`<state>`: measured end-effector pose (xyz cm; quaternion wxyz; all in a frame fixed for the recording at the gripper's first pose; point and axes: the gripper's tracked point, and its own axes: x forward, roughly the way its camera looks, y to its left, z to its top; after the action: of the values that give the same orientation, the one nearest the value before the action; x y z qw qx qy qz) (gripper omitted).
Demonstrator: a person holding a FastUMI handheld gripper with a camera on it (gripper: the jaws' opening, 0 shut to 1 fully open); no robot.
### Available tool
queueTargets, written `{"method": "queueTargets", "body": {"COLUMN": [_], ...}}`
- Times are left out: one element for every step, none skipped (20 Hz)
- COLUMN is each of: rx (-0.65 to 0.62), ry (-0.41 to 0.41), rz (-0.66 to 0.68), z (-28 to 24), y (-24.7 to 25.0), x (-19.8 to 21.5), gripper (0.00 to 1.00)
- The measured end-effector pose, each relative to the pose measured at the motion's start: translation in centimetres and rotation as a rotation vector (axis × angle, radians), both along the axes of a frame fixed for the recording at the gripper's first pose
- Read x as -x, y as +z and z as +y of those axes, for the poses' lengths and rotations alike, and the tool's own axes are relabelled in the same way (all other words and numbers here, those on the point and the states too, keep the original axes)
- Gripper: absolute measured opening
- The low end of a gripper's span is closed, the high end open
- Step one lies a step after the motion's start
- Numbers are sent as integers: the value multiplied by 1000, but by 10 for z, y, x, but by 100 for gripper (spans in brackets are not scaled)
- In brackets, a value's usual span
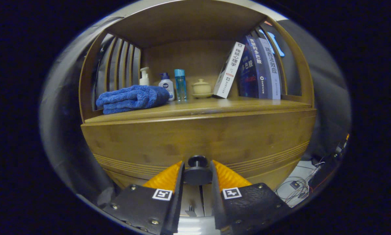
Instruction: Pull open the drawer, take out the items inside it, and place them on the countertop above the cabinet.
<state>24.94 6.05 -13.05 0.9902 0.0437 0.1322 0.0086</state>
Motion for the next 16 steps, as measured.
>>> {"method": "queueTargets", "body": {"rx": [3, 8, 10, 9, 13, 16, 15, 18, 25, 33, 35, 38, 43, 49, 54, 59], "ry": [-2, -6, -4, 1, 6, 11, 13, 14, 13, 11, 7, 1, -6, -12, -17, -21], "rz": [5, 10, 12, 13, 12, 8, 3, -4, -9, -13, -13, -12, -12, -10, -7, -2], "z": [0, 0, 1, 2, 2, 1, 1, 1, 0, 0, -1, -2, -2, -2, -2, -2], "y": [0, -1, -1, -1, -1, 0, 1, 2, 1, 2, 2, 2, 2, 3, 3, 3], "x": [0, 1, 2, 6, 12, 28, 43, 53, 62, 72, 83, 93, 103, 112, 122, 131], "gripper": [42, 39, 36, 37, 37, 37, 37, 37, 37, 37, 37, 37, 37, 36, 37, 37]}}
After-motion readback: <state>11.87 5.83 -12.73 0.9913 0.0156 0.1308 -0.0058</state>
